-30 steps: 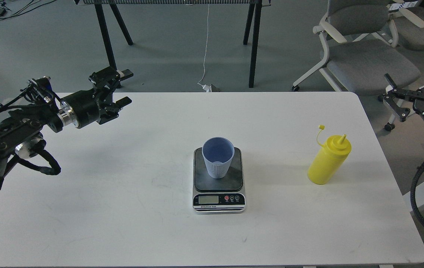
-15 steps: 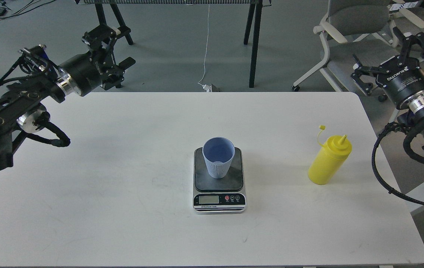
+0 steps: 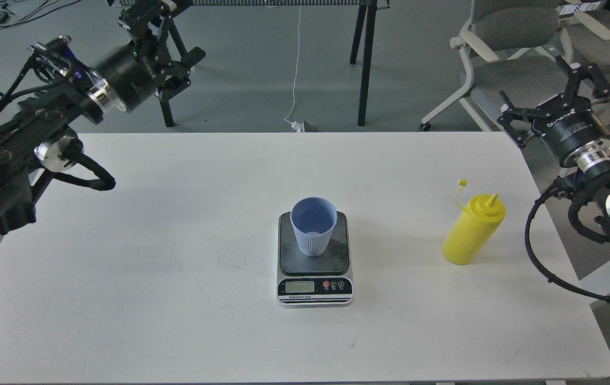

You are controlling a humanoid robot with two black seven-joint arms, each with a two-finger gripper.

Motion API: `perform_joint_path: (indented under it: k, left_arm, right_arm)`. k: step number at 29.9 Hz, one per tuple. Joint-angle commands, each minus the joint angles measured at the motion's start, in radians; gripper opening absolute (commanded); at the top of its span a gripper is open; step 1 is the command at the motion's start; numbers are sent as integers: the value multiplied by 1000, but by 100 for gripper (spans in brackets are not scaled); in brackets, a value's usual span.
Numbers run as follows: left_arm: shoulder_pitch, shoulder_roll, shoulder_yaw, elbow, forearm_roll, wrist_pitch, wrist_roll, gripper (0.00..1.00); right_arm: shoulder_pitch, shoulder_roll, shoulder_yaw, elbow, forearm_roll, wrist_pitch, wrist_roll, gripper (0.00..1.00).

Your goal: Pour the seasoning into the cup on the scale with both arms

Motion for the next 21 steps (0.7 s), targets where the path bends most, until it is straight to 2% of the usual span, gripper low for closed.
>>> perform_joint_path:
  k: [1,5,21]
  left_arm:
    - [68,9,-40,-14,-2,0,0,100]
    - [109,17,-100,-26,-2,0,0,100]
    - [120,14,-106,-26,-2,0,0,100]
  right_arm:
    - [6,2,-1,-18,0,0,0,99]
    - [15,0,-3,-24,-2,0,0,99]
    - [-20,-1,-1,-35,-2,0,0,99]
